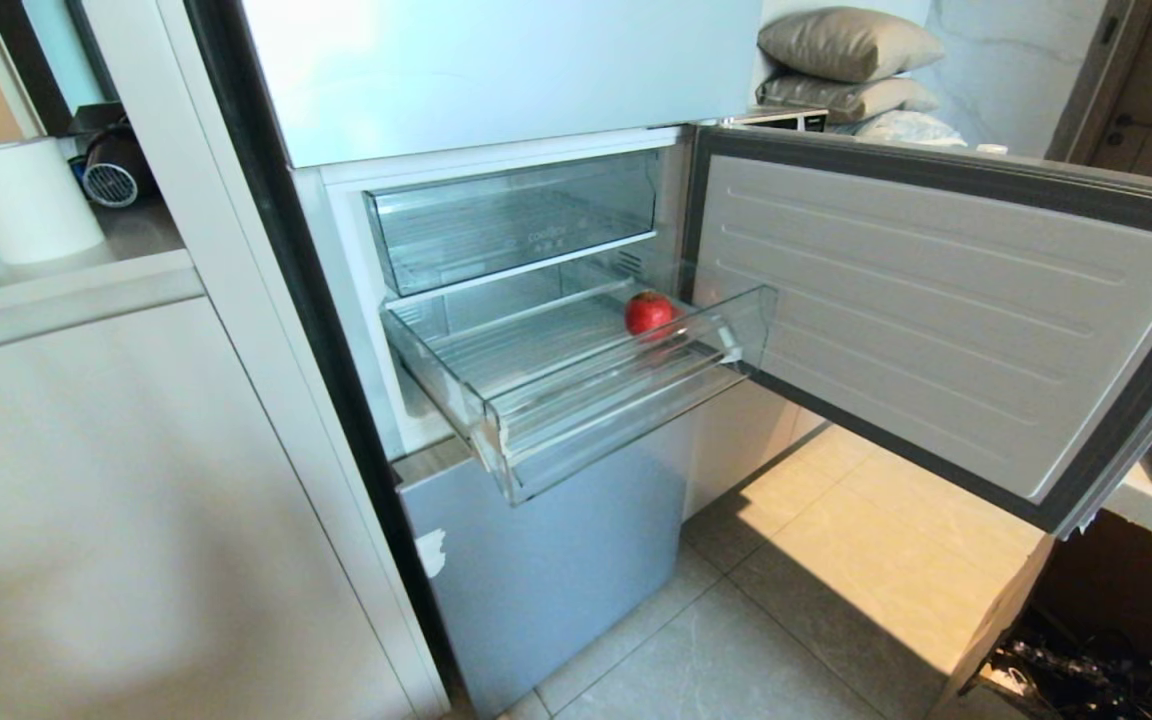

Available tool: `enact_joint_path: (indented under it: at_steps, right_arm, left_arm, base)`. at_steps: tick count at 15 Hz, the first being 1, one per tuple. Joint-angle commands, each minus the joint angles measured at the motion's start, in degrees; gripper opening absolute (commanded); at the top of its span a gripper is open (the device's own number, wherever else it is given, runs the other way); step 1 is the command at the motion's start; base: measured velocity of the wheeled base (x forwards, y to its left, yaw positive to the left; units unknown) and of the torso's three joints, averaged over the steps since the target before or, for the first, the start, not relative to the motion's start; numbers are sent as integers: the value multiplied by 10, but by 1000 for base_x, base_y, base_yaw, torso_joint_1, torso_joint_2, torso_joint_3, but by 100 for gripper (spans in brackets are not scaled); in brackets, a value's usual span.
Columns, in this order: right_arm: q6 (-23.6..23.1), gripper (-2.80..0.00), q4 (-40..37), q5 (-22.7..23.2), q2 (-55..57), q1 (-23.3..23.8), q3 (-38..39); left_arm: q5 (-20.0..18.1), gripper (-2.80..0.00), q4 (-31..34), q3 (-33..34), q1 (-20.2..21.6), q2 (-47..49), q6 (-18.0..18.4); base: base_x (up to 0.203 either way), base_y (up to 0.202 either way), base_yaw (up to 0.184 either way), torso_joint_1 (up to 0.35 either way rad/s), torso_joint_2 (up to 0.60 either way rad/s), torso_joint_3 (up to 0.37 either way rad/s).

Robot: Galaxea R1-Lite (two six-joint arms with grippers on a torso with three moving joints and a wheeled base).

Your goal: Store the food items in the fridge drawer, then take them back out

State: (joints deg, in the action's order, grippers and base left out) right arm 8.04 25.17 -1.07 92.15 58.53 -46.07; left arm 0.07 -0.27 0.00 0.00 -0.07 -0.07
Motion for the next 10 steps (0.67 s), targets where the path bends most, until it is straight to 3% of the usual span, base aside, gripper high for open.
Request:
enact_joint_path:
  at_steps: [1, 6, 10]
  right_arm:
    - [-1, -280, 26, 0, 98, 33, -29]
    - [-5, -280, 106, 11, 225, 82, -121]
    - [8, -280, 116, 36, 293, 93, -193]
  left_arm:
    - [0, -280, 0, 1, 0, 0, 0]
    - [0, -280, 0, 1, 0, 0, 0]
    - [0, -280, 0, 1, 0, 0, 0]
  base:
    - [0, 0, 0, 0, 0, 0]
    - [0, 0, 0, 0, 0, 0]
    - [0, 0, 0, 0, 0, 0]
